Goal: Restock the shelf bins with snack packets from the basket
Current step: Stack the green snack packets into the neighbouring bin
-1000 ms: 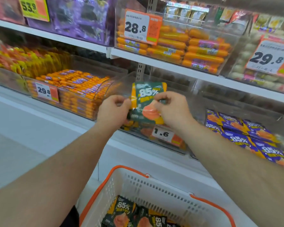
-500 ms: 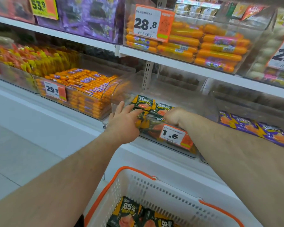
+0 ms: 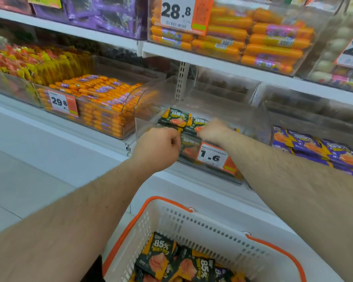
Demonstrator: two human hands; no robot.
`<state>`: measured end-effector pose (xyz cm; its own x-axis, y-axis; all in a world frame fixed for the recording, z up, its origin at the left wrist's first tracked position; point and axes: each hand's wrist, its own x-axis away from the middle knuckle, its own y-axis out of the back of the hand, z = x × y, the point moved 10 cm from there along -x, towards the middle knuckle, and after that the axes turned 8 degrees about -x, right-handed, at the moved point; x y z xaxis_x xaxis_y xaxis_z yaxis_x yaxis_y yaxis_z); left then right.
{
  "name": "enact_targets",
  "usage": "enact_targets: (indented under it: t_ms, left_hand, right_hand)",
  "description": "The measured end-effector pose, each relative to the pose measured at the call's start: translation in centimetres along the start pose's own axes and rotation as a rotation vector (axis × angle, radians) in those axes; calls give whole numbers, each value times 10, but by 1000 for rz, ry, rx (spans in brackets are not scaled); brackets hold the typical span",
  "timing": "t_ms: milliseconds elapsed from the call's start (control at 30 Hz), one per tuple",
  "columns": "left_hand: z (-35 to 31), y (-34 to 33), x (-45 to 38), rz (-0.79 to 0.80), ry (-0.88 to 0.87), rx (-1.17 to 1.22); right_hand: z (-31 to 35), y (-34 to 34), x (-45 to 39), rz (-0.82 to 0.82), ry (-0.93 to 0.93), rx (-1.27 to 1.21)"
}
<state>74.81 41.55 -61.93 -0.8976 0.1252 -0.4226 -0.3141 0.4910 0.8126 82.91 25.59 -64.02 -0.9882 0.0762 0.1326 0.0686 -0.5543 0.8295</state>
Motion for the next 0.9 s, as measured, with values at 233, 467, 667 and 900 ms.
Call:
enact_targets:
  t_ms: [233, 467, 667, 900]
  left_hand:
    - [15, -135, 74, 1040, -123, -276]
    - [31, -180, 116, 1267, -142, -483]
    - [27, -181, 116, 1272, -123, -492]
    - [33, -185, 111, 1278, -99, -478]
  right_hand:
    - [28, 7, 133, -804, 752, -189]
    - [-155, -202, 87, -41, -22, -203]
    - [-243, -299, 111, 243, -498, -379]
    - [-223, -366, 129, 554, -784, -591]
